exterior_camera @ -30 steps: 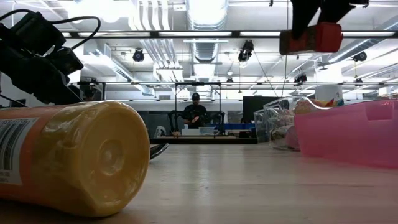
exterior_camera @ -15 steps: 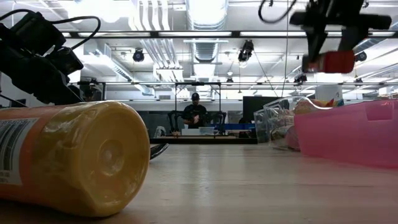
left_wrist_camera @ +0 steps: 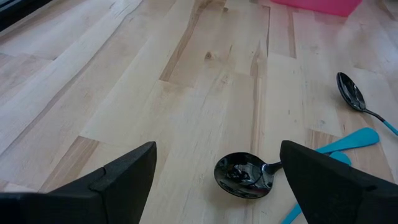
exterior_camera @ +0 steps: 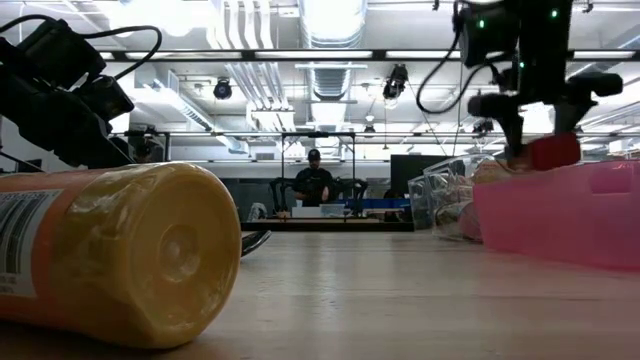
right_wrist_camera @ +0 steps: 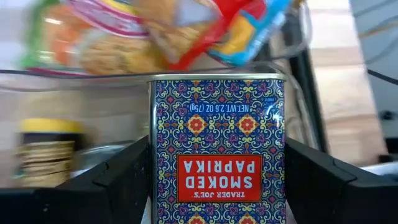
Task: Pick & Place Food Item
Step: Put the red seasoning can into the bottom transparent bin
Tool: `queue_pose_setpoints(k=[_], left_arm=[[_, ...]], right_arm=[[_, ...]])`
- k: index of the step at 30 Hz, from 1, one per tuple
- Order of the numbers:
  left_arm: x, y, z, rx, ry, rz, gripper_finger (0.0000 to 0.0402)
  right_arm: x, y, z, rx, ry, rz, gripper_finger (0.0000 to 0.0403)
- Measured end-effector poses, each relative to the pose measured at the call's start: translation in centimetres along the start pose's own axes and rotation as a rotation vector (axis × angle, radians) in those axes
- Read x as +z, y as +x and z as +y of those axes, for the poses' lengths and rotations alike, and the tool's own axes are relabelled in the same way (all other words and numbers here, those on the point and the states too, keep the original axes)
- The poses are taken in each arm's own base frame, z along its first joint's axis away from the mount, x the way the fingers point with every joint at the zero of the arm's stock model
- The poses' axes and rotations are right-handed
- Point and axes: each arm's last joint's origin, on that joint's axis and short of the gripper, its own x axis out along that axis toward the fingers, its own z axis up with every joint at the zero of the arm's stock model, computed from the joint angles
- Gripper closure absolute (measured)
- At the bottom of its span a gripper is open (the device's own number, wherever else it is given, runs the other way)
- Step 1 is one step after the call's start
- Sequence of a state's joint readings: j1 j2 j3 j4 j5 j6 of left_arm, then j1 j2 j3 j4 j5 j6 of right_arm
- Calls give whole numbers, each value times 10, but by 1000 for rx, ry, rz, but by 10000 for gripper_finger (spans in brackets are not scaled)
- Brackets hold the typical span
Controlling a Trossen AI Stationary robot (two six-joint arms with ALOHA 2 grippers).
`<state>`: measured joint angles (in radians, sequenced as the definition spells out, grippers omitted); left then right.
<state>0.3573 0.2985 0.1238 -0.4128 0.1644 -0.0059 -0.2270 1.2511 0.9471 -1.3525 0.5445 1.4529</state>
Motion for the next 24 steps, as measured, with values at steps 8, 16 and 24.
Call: queue_pose_setpoints(k=[8, 16, 24], left_arm=[[0, 0, 0, 0, 0, 0, 57], [0, 0, 0, 0, 0, 0, 57], [0, 0, 0, 0, 0, 0, 57]], right_arm=[[-8, 25, 0, -33, -2, 39, 113], [-17, 49, -3, -47, -31, 44, 113], [-24, 61, -4, -38, -23, 38, 113]])
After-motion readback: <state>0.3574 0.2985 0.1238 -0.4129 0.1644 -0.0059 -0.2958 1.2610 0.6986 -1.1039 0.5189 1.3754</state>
